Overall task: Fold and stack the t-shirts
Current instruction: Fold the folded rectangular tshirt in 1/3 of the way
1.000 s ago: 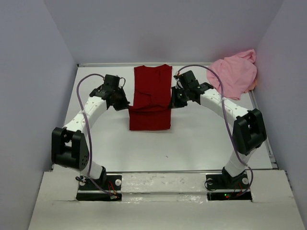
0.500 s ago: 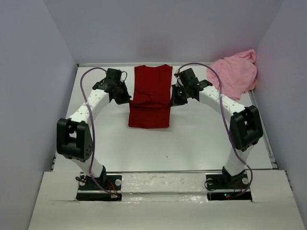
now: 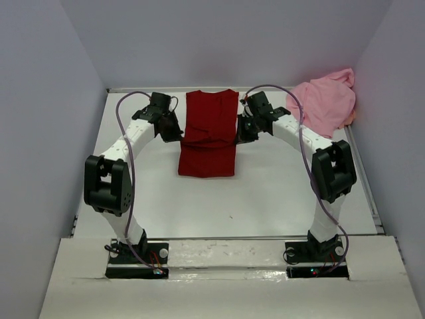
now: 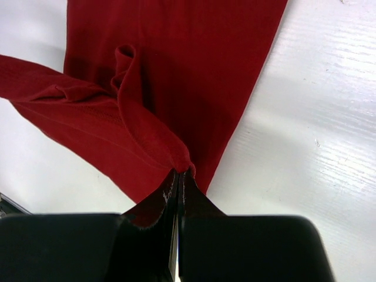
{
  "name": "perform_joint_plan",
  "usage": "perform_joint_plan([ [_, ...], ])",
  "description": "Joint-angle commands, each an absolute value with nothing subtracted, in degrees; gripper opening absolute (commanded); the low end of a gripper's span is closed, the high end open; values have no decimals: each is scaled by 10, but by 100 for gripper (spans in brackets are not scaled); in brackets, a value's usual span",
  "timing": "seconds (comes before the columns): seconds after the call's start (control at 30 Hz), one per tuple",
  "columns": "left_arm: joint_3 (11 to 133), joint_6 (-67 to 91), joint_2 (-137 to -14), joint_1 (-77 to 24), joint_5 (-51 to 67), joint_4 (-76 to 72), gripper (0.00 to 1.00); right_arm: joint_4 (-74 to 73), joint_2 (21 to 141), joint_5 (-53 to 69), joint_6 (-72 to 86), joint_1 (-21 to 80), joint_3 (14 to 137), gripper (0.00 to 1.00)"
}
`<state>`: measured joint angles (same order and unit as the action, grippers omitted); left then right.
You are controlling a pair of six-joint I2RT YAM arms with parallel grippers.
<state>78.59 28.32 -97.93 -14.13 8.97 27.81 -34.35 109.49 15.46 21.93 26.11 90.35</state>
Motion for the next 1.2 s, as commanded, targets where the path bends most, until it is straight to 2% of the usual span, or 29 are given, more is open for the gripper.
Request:
perform_joint_plan([
  [0.0,823,266,-990,-137,93,267,0,-340,1104,158,204,252,933,0],
  [1.17,911,230,-1089,-121,100,271,0,-341,1198,165,206,226,1026,0],
])
